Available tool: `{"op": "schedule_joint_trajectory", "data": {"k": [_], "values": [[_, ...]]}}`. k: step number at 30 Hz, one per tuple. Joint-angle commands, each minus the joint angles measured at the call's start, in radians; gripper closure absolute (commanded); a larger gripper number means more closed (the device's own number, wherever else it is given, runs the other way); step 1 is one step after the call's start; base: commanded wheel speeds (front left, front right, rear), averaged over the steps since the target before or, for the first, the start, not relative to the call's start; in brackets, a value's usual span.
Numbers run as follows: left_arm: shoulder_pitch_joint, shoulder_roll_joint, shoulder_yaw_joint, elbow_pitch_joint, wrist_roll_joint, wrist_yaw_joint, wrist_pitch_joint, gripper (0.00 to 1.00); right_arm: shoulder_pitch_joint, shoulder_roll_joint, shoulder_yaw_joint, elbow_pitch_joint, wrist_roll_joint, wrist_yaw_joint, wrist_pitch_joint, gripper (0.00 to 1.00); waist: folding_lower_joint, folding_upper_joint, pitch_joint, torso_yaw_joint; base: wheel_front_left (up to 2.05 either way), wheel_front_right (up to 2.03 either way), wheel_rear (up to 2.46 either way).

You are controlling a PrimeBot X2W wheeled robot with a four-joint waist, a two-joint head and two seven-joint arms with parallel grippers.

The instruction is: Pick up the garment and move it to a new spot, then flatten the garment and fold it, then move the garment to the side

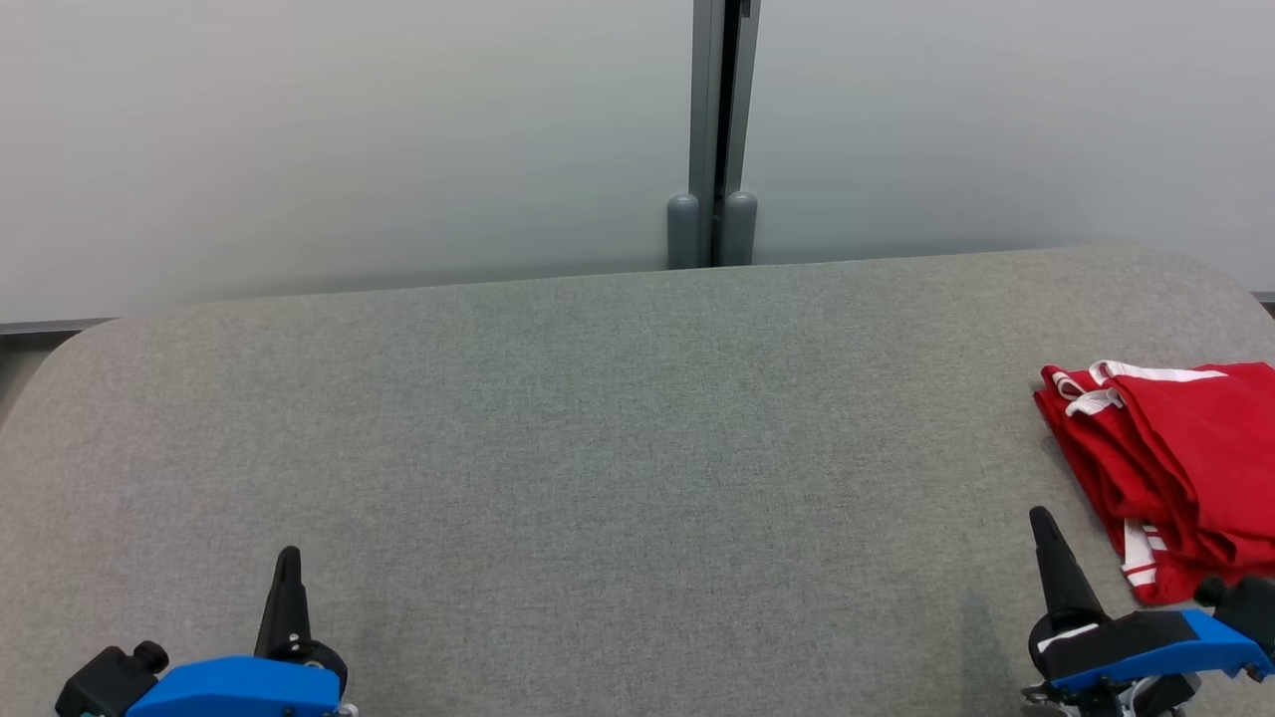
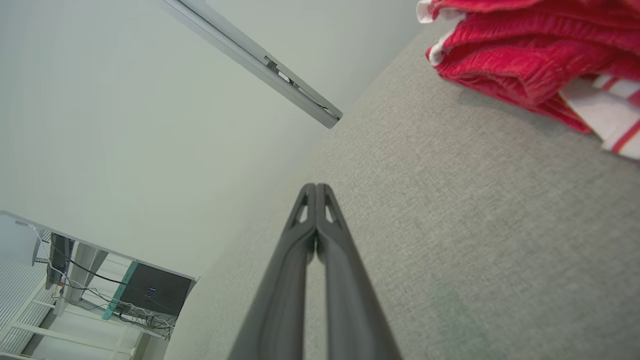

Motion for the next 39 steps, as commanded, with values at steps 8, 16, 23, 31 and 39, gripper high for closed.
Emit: {"op": "schedule_joint_trajectory", "data": {"k": [8,16,23,31,39], "values": [[-0.039,0.001,0.016,-0.024,-0.093,-0.006,0.025,1.00,-0.028,0.003,-0.011,-0.023,0.106,0.000,0.022,1.00,-0.0001,0.0000,0.001,0.003,0.00,0.00,0.00],[-0.048,0.000,0.022,-0.033,-0.172,-0.007,0.048,1.00,-0.032,0.006,-0.018,-0.032,0.194,0.000,0.039,1.00,-0.0001,0.0000,0.002,0.006,0.00,0.00,0.00],[-0.058,-0.002,0.027,-0.039,-0.237,-0.007,0.066,1.00,-0.035,0.008,-0.024,-0.040,0.265,0.000,0.054,1.00,-0.0001,0.0000,0.002,0.008,0.00,0.00,0.00],[-0.067,-0.003,0.034,-0.047,-0.306,-0.008,0.084,1.00,-0.038,0.010,-0.030,-0.047,0.341,0.000,0.069,1.00,-0.0001,0.0000,0.003,0.011,0.00,0.00,0.00],[-0.075,-0.005,0.041,-0.054,-0.370,-0.009,0.101,1.00,-0.038,0.012,-0.035,-0.054,0.412,0.000,0.084,1.00,-0.0001,0.0000,0.004,0.014,0.00,0.00,0.00]]}}
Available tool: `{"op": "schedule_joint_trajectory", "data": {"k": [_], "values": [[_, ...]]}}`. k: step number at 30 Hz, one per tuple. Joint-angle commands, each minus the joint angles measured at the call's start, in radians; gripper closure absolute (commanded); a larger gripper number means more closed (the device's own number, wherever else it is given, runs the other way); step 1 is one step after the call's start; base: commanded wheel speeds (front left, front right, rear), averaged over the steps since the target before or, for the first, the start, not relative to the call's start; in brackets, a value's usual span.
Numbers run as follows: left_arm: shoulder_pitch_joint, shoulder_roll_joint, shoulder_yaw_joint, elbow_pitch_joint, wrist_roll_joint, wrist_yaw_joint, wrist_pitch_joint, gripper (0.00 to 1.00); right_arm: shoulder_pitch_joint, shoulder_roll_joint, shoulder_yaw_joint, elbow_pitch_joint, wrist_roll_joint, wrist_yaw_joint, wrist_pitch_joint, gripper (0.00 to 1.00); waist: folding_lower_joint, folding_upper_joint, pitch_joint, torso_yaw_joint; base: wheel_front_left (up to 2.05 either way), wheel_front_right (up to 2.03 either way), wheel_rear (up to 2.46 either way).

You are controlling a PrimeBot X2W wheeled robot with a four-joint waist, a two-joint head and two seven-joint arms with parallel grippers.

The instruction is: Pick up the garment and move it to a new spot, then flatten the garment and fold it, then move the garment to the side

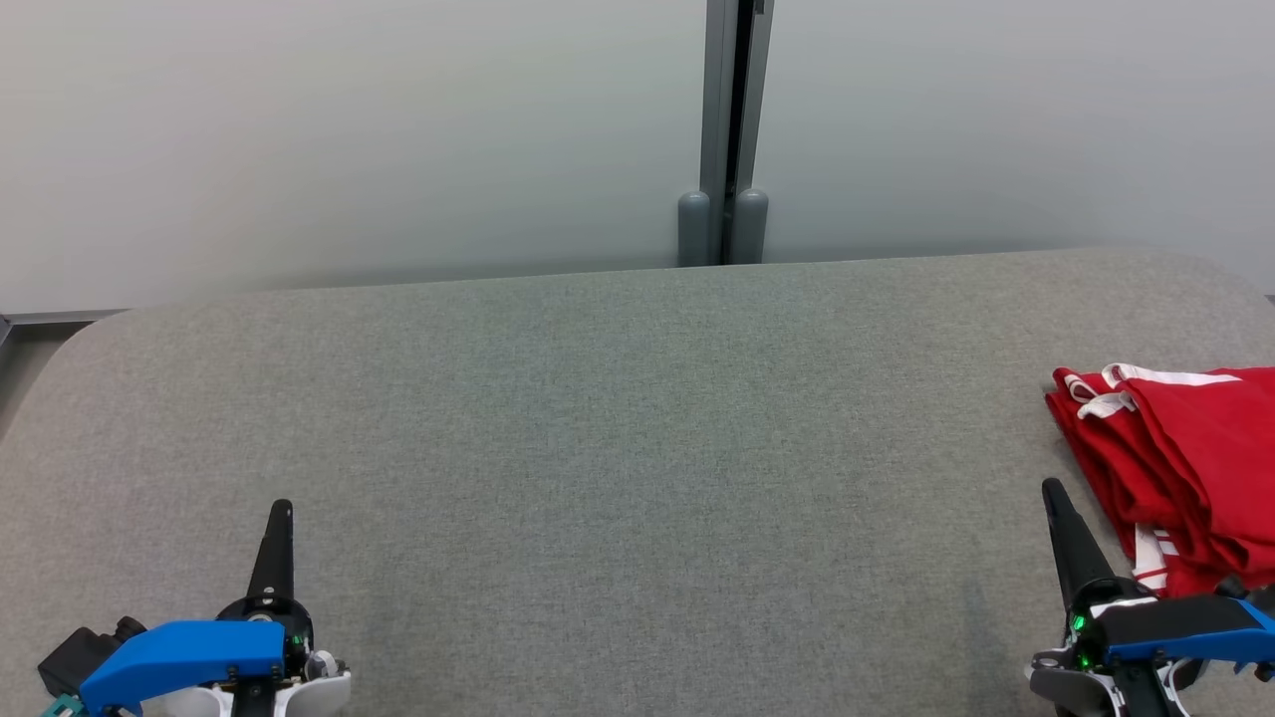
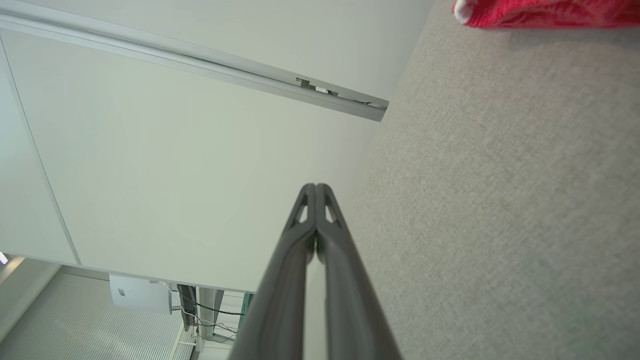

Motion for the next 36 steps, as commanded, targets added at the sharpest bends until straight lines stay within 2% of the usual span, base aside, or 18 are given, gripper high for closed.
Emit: {"op": "schedule_joint_trajectory", "data": {"k": [1,23,36], "values": [[-0.023,-0.001,0.008,-0.011,-0.018,-0.008,0.005,1.00,-0.019,0.002,-0.004,-0.010,0.021,0.000,0.008,1.00,0.0000,0.0000,0.000,0.000,0.00,0.00,0.00],[-0.046,-0.005,0.022,-0.029,-0.194,-0.011,0.053,1.00,-0.023,0.008,-0.020,-0.028,0.217,0.000,0.046,1.00,-0.0001,0.0000,0.003,0.009,0.00,0.00,0.00],[-0.049,-0.006,0.027,-0.034,-0.242,-0.011,0.067,1.00,-0.026,0.010,-0.023,-0.033,0.268,0.000,0.057,1.00,-0.0001,0.0000,0.003,0.012,0.00,0.00,0.00]]}}
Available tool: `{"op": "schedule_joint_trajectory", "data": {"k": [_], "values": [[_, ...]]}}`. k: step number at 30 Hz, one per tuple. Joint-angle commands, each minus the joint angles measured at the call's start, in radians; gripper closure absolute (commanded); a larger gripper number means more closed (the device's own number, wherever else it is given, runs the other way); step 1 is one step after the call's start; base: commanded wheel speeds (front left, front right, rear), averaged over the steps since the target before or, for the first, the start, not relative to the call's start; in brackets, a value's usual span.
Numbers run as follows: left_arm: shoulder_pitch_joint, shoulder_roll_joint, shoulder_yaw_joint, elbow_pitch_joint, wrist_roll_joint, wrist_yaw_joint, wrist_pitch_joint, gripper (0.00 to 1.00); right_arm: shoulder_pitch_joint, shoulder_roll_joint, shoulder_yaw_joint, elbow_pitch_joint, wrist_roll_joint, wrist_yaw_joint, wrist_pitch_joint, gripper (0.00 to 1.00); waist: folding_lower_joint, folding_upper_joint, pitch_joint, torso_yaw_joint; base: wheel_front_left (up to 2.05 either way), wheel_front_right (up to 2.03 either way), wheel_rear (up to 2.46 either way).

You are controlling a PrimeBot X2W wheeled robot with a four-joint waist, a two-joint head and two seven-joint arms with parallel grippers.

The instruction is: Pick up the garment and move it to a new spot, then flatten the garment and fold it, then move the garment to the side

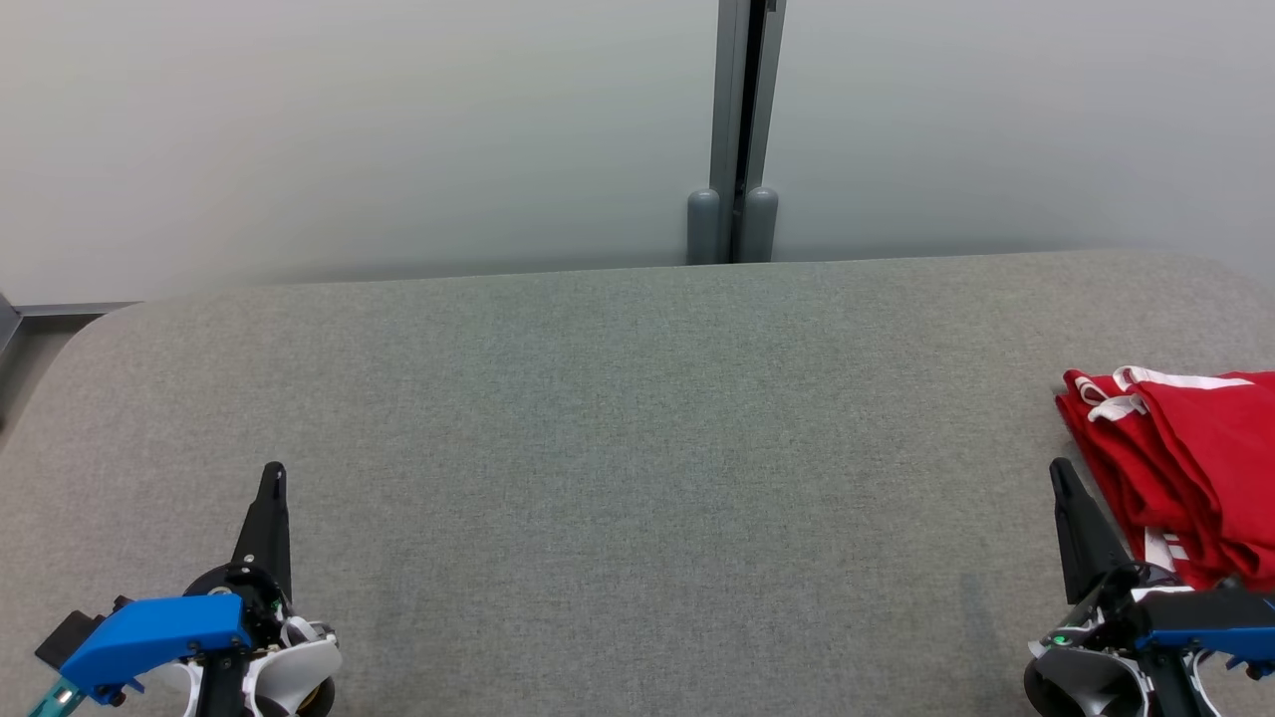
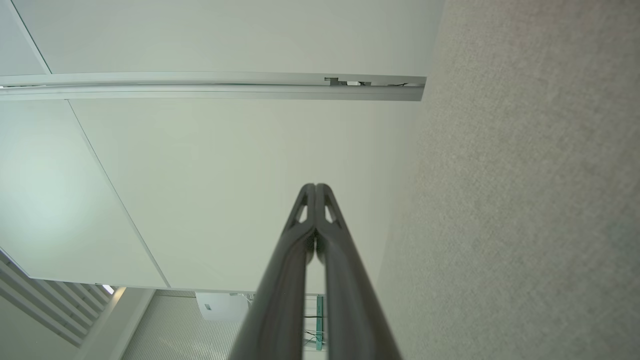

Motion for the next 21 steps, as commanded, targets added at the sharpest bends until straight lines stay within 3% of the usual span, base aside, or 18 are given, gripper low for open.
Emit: {"op": "schedule_joint_trajectory", "data": {"k": [1,21], "values": [[-0.010,-0.002,0.002,-0.004,-0.002,-0.009,0.004,1.00,-0.014,0.002,-0.003,-0.003,0.002,0.000,0.004,1.00,0.0001,0.0000,0.000,0.000,0.00,0.00,0.00],[-0.010,-0.002,0.002,-0.004,-0.002,-0.009,0.004,1.00,-0.014,0.002,-0.003,-0.003,0.002,0.000,0.004,1.00,0.0001,0.0000,0.000,0.000,0.00,0.00,0.00]]}}
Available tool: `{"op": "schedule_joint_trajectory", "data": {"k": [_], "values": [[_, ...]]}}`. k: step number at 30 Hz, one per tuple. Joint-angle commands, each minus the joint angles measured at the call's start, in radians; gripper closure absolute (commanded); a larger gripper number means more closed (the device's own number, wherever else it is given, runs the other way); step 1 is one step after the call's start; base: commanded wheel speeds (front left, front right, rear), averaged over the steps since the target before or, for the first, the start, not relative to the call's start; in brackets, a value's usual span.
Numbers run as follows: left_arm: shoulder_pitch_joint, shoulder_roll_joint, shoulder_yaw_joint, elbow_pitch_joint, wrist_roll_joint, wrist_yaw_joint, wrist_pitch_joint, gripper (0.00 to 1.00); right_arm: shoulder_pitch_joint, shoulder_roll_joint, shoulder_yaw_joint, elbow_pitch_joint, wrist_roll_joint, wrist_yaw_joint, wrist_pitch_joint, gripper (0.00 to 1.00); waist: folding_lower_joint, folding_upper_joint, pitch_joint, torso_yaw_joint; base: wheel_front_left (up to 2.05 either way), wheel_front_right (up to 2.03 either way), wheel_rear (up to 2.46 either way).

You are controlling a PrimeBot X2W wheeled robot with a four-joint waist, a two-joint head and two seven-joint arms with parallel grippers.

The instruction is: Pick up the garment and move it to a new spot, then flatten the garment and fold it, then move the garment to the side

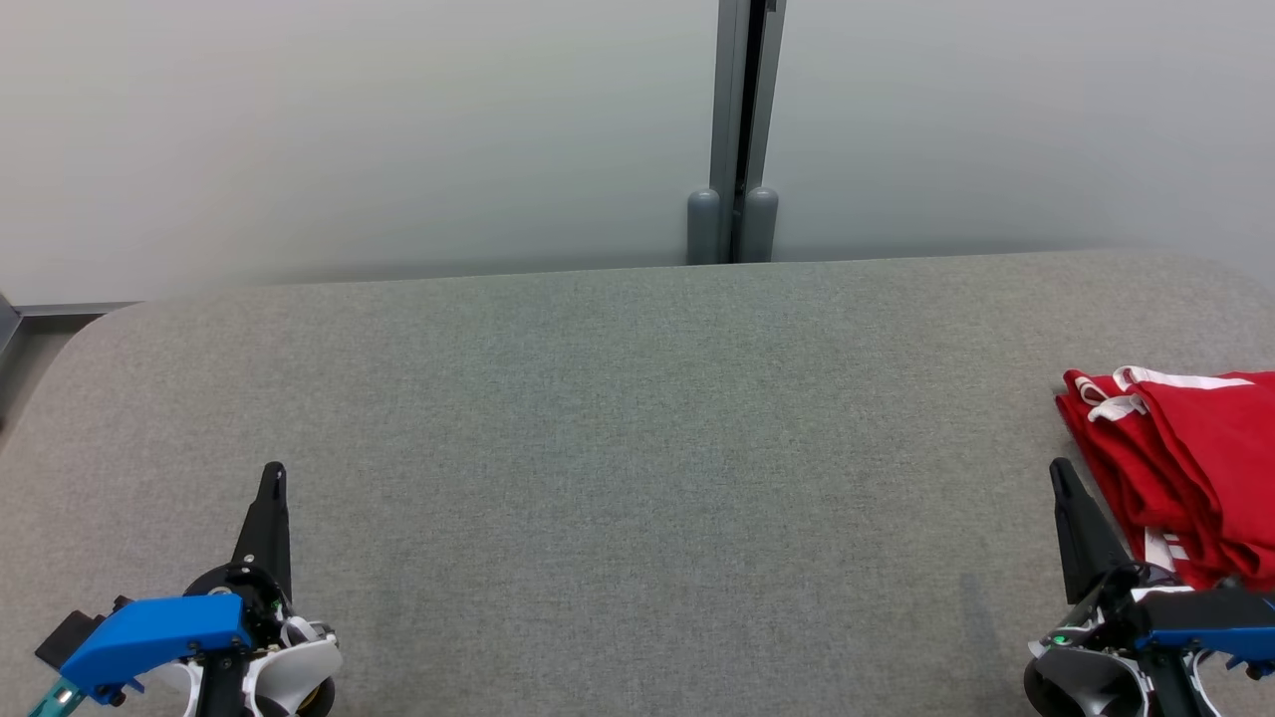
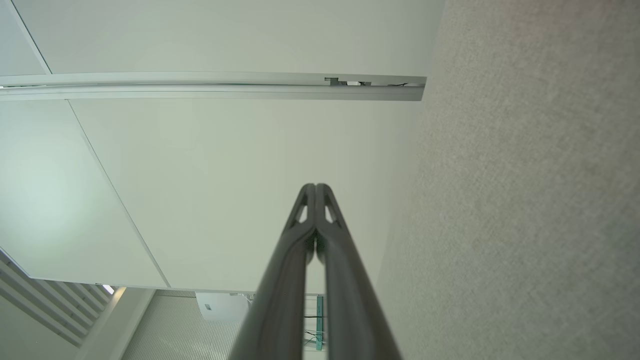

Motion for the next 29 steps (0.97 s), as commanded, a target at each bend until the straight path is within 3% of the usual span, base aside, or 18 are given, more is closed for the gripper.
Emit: {"op": "schedule_joint_trajectory", "data": {"k": [1,29], "values": [[-0.010,-0.002,0.001,-0.004,-0.002,-0.009,0.004,1.00,-0.014,0.001,-0.002,-0.003,0.002,0.000,0.004,1.00,0.0001,-0.0001,0.000,0.000,0.00,0.00,0.00],[-0.010,-0.002,0.001,-0.004,-0.003,-0.009,0.004,1.00,-0.014,0.001,-0.002,-0.003,0.003,0.000,0.004,1.00,0.0001,-0.0001,0.000,0.000,0.00,0.00,0.00]]}}
